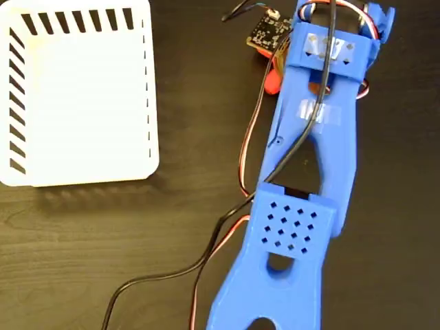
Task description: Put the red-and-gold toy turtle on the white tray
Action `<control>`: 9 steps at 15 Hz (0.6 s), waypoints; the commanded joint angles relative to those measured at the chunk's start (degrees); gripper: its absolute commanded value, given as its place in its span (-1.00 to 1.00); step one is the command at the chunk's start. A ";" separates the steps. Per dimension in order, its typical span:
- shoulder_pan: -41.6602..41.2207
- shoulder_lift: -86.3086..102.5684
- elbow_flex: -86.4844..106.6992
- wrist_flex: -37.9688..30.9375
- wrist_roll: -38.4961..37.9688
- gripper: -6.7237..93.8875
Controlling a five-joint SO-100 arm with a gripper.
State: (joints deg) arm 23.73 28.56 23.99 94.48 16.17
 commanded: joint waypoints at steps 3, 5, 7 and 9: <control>1.05 2.11 -1.41 0.35 0.97 -0.87; 1.05 2.72 -0.26 -0.18 1.14 -0.87; 1.05 8.35 3.60 -0.62 1.85 -0.87; 1.23 16.17 7.73 -0.97 2.11 -0.87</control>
State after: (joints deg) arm 23.73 32.43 29.88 93.60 17.49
